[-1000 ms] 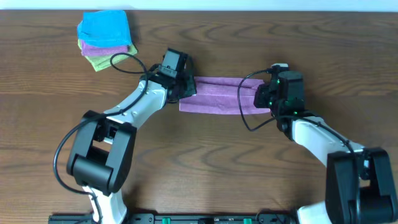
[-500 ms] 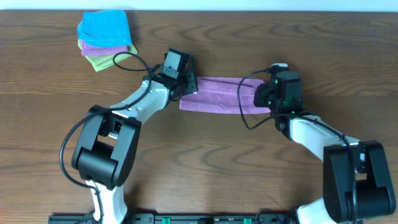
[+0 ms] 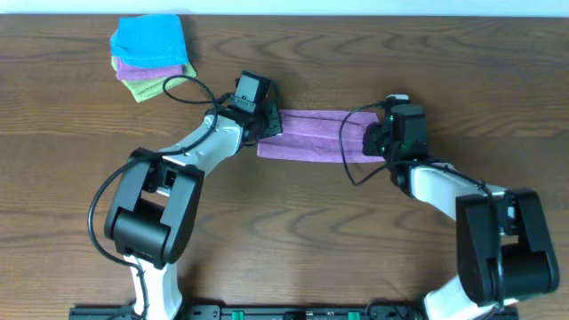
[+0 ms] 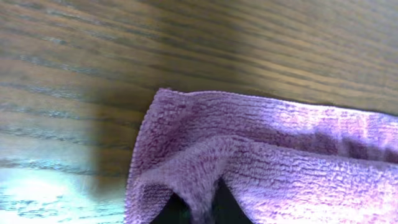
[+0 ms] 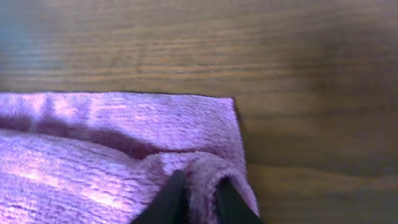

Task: Fold the cloth
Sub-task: 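Hold the folded strip ends with both grippers and flatten it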

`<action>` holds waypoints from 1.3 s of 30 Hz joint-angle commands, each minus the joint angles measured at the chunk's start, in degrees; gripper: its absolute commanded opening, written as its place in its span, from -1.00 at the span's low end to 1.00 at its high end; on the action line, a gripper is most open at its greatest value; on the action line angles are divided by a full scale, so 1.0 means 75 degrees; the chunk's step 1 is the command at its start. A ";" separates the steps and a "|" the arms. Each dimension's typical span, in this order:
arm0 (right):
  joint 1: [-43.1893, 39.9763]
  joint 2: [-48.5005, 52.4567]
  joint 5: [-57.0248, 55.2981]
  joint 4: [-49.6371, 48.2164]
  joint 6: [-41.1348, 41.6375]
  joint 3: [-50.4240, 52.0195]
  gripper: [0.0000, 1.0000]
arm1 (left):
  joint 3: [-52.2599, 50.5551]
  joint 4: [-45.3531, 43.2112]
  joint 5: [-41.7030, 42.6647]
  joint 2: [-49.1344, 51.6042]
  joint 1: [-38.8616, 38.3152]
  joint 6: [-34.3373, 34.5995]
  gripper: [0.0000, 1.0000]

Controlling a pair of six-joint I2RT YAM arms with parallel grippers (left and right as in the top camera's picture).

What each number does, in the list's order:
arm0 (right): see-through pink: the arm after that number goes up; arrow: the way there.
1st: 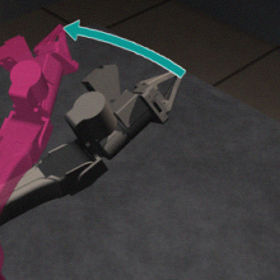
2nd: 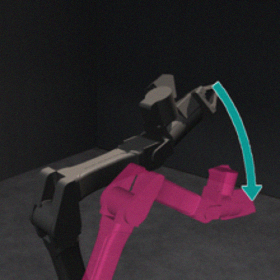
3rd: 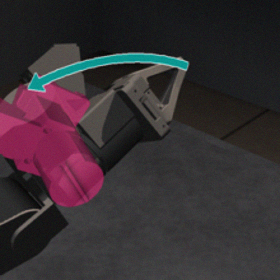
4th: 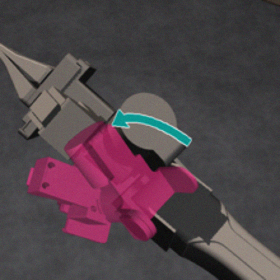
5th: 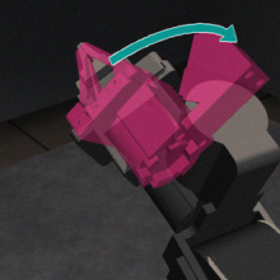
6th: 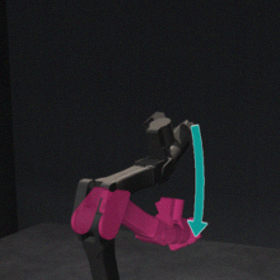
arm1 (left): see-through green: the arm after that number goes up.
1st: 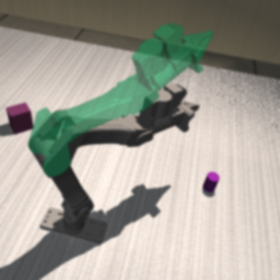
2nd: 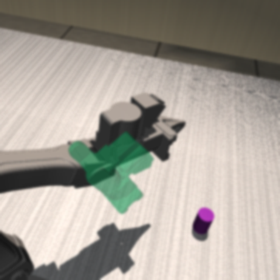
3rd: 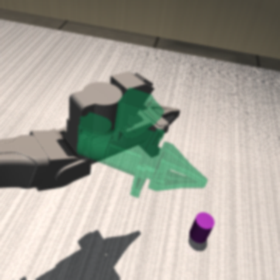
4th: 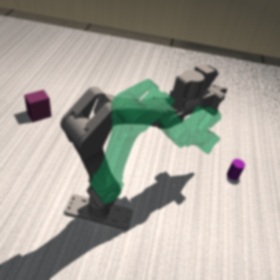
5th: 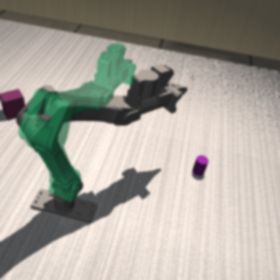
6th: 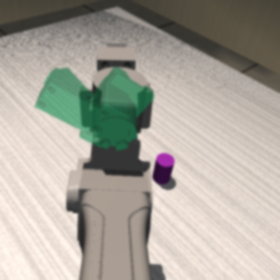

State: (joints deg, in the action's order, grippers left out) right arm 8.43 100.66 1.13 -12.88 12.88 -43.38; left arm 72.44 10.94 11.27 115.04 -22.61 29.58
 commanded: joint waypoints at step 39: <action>0.0029 -0.2532 -0.0050 0.3016 0.0979 -0.0009 0.54 | 0.0003 0.1655 -0.0277 -0.1900 0.0458 -0.0941 0.48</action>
State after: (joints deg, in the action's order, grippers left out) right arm 8.43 83.88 0.40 8.62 15.29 -43.38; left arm 72.44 23.16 9.65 102.56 -19.27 23.68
